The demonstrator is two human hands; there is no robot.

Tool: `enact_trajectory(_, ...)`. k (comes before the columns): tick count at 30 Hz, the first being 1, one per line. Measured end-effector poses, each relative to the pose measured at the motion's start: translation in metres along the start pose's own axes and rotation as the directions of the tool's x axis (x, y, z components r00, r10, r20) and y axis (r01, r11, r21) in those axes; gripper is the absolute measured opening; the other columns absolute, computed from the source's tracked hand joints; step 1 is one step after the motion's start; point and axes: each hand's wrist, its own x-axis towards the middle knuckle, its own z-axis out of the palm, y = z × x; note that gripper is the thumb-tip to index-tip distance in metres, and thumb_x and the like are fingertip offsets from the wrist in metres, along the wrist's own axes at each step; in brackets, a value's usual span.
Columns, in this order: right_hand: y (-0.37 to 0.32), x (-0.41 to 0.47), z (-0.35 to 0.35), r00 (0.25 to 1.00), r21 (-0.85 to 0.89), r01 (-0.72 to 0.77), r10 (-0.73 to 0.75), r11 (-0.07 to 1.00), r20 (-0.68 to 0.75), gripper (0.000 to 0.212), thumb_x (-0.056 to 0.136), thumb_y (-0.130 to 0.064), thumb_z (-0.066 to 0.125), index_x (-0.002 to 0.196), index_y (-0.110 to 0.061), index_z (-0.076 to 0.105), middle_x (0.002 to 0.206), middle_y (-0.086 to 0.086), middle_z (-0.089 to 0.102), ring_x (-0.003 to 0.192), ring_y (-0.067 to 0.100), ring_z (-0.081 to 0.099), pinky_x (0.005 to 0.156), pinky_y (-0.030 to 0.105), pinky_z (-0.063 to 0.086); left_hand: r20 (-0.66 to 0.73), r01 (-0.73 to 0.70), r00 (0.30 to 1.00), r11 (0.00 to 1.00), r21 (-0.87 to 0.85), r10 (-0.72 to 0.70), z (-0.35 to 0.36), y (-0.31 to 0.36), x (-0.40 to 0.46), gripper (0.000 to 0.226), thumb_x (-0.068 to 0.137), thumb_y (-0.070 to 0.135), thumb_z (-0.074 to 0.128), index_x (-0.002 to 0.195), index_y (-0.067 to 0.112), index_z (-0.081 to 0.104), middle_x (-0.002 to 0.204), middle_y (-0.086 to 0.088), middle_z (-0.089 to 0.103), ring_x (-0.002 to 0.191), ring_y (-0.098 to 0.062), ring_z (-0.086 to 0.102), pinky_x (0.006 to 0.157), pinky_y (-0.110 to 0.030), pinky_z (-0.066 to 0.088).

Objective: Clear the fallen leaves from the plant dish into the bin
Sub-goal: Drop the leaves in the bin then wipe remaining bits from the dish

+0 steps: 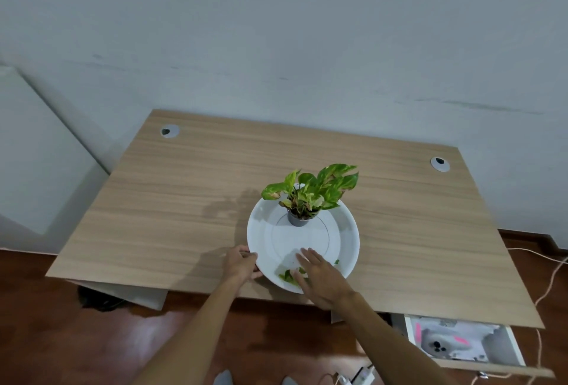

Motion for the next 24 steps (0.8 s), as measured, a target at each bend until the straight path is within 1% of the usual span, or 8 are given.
enact_trajectory(4,-0.008,-0.002,0.01,0.992,-0.042,-0.056,0.06,0.998,0.108,0.08,0.095,-0.064,0.015,0.153,-0.008,0.022,0.164,0.008,0.012,0.152,0.025,0.009,0.121,0.04,0.014,-0.008,-0.004,1.0,1.0,0.02,0.004,0.001,0.004,0.001,0.017,0.091,-0.001,0.056,0.108,-0.002,0.055,0.107,-0.021,0.061,0.091,-0.033,0.067,0.07,-0.04,0.06)
enact_trajectory(9,-0.034,-0.01,0.016,0.995,0.072,-0.088,0.084,0.994,0.048,0.056,0.102,-0.047,0.032,0.143,-0.011,0.042,0.153,0.008,0.04,0.14,0.026,0.037,0.117,0.041,0.026,0.003,0.002,1.0,0.999,0.035,-0.002,0.001,0.005,0.002,0.018,0.09,-0.002,0.056,0.108,-0.002,0.055,0.107,-0.021,0.063,0.091,-0.034,0.067,0.068,-0.038,0.059)
enact_trajectory(12,-0.023,0.005,-0.002,0.975,0.136,-0.18,0.196,0.974,-0.11,0.056,0.103,-0.044,0.033,0.149,-0.012,0.037,0.156,0.009,0.036,0.143,0.026,0.033,0.118,0.038,0.025,0.007,0.005,1.0,0.999,0.033,-0.006,0.0,0.003,0.004,0.018,0.089,-0.002,0.057,0.107,-0.002,0.055,0.108,-0.021,0.061,0.09,-0.034,0.067,0.069,-0.04,0.059)
enact_trajectory(14,-0.002,0.017,-0.014,0.93,0.061,-0.334,0.339,0.941,-0.141,0.061,0.102,-0.045,0.03,0.152,-0.009,0.028,0.16,0.016,0.025,0.147,0.031,0.023,0.121,0.044,0.018,0.005,0.001,1.0,1.0,0.016,-0.001,0.001,0.002,0.005,0.017,0.089,-0.002,0.058,0.106,-0.002,0.055,0.108,-0.021,0.06,0.092,-0.036,0.067,0.07,-0.042,0.059)
enact_trajectory(16,0.015,0.024,-0.021,0.864,-0.076,-0.503,0.5,0.861,-0.062,0.071,0.1,-0.051,0.026,0.153,-0.005,0.016,0.161,0.02,0.015,0.15,0.034,0.011,0.119,0.057,0.006,0.003,0.0,1.0,1.0,0.013,0.0,0.003,0.002,0.006,0.017,0.09,-0.002,0.057,0.106,-0.001,0.054,0.107,-0.021,0.059,0.095,-0.037,0.066,0.072,-0.043,0.059)
enact_trajectory(19,0.01,0.025,-0.013,0.817,-0.198,-0.546,0.569,0.814,0.087,0.083,0.097,-0.06,0.023,0.153,0.0,0.009,0.159,0.024,0.018,0.149,0.037,0.009,0.115,0.064,-0.005,0.001,0.006,1.0,1.0,0.013,-0.006,0.004,0.002,0.007,0.016,0.09,-0.002,0.056,0.106,0.0,0.054,0.108,-0.021,0.06,0.096,-0.037,0.066,0.071,-0.043,0.059)
enact_trajectory(21,-0.006,0.021,-0.007,0.801,-0.187,-0.556,0.583,0.81,0.14,0.085,0.095,-0.061,0.023,0.152,0.0,0.015,0.155,0.025,0.029,0.146,0.04,0.02,0.115,0.064,-0.002,-0.002,0.009,1.0,1.0,0.014,-0.009,0.005,0.002,0.007,0.015,0.09,-0.001,0.056,0.105,0.001,0.054,0.109,-0.021,0.06,0.095,-0.036,0.067,0.067,-0.04,0.059)
enact_trajectory(24,-0.034,0.011,-0.005,0.832,-0.042,-0.521,0.517,0.853,0.202,0.064,0.094,-0.055,0.032,0.131,-0.006,0.049,0.134,0.014,0.054,0.129,0.036,0.045,0.114,0.061,0.013,0.002,0.008,1.0,1.0,0.027,-0.008,0.005,0.003,0.007,0.015,0.089,-0.001,0.057,0.104,0.002,0.054,0.109,-0.021,0.061,0.094,-0.035,0.067,0.069,-0.04,0.059)
